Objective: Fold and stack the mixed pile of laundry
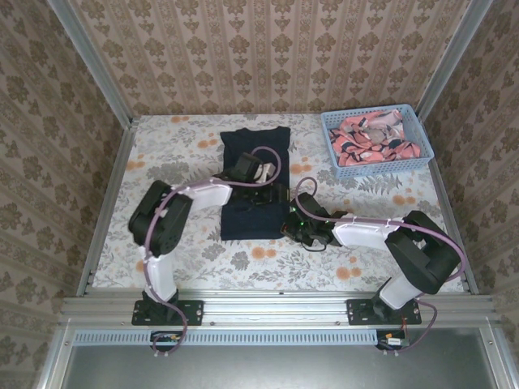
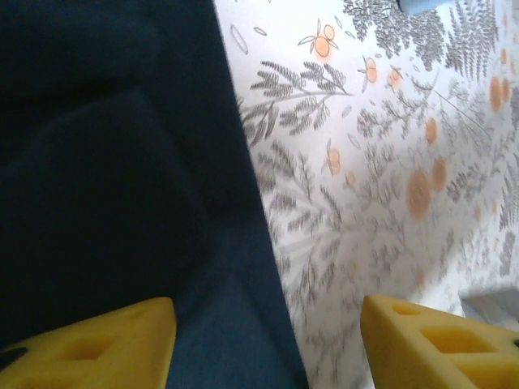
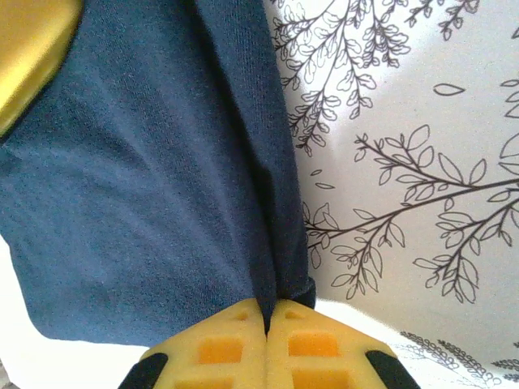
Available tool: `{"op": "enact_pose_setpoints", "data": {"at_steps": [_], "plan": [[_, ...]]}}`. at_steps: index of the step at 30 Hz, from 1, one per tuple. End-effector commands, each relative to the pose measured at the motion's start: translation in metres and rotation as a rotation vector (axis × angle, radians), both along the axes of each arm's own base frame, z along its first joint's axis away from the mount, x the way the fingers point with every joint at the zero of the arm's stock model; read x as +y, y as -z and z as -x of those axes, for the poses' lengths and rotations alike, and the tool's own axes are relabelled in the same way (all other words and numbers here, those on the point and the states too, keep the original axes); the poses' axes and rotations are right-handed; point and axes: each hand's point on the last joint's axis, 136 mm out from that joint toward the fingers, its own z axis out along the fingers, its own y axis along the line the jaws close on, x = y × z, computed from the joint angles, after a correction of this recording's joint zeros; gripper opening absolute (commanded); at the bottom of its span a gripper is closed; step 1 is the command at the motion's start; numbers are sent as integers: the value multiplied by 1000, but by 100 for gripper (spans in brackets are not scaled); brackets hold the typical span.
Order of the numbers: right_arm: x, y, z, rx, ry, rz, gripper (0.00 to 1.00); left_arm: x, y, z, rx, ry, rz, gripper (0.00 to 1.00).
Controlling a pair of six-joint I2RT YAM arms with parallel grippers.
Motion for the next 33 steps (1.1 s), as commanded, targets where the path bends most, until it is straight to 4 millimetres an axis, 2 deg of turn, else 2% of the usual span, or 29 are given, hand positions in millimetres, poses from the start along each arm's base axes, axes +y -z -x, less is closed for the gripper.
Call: {"op": "enact_pose_setpoints", "data": {"at_steps": [1, 3, 5, 8, 12, 15, 18, 28, 33], "plan": [[-3, 0, -9, -14, 61, -18, 0, 42, -23, 16, 2, -95, -48, 72], [-2, 2, -10, -12, 72, -33, 0, 75, -20, 34, 33, -171, -125, 72], [0, 2, -11, -10, 69, -41, 0, 107, -7, 52, 108, -252, -195, 69], [2, 4, -11, -4, 61, -36, 0, 146, 10, 77, 219, -353, -238, 66], [2, 7, -10, 3, 60, -35, 0, 174, 20, 108, 299, -430, -289, 67], [1, 9, -10, 6, 60, -33, 0, 181, 29, 125, 366, -495, -272, 67], [2, 8, -10, 2, 55, -34, 0, 183, 40, 130, 399, -563, -237, 63], [-1, 7, -7, -5, 38, -22, 0, 163, 48, 102, 387, -725, -80, 39], [-2, 6, -6, -10, 30, -12, 0, 160, 38, 95, 370, -757, -36, 37]]}}
